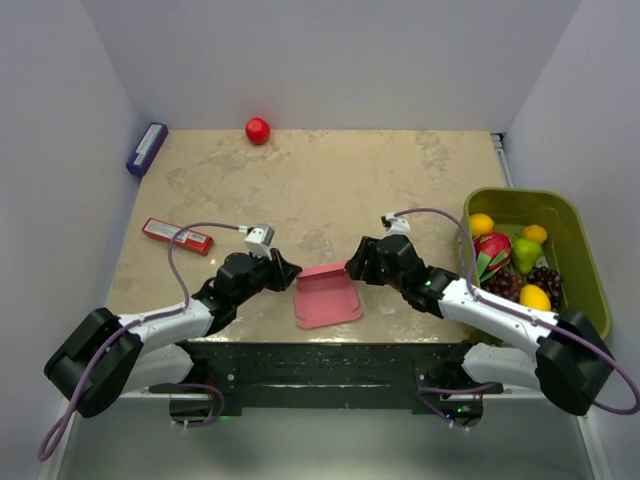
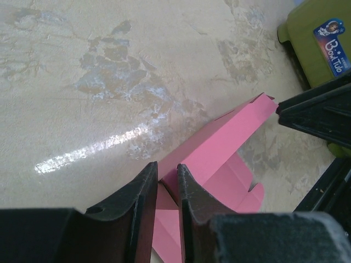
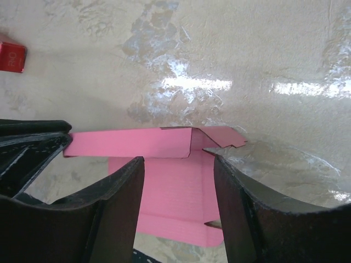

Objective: Fold the paper box

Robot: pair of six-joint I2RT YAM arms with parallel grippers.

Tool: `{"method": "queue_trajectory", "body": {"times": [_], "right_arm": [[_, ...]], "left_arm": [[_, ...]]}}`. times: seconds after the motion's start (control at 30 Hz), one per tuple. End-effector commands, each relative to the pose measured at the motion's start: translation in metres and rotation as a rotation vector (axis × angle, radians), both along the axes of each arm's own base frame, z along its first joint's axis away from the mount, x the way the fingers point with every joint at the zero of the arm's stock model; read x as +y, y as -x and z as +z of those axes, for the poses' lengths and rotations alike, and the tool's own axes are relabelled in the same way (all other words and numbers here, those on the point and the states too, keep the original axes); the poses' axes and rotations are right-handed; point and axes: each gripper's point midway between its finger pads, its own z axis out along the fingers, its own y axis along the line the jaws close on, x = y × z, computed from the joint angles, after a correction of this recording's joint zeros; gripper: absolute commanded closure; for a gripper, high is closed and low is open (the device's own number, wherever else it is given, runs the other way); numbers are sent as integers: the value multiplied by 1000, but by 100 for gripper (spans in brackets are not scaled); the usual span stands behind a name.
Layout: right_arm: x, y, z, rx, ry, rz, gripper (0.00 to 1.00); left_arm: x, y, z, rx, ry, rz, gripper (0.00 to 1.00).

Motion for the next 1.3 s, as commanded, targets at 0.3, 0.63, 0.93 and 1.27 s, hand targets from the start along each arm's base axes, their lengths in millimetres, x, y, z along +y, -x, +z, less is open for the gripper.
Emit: {"method": "queue_trajectory", "body": {"times": [0.3,0.63,0.93,1.27], "right_arm": [[16,7,49,-65,95,32,48],[18,-12,36,-85,224,22,47],[22,-14,42,-129,253,36,49],[28,-22,24,-97,322,47,49]], "left_arm": [[13,4,-29,81,-161,72,75],[9,9,-30,80,-166,54,75],[10,10,-32,85,-172,57,75],[10,11,-33,88,-178,56,75]]}}
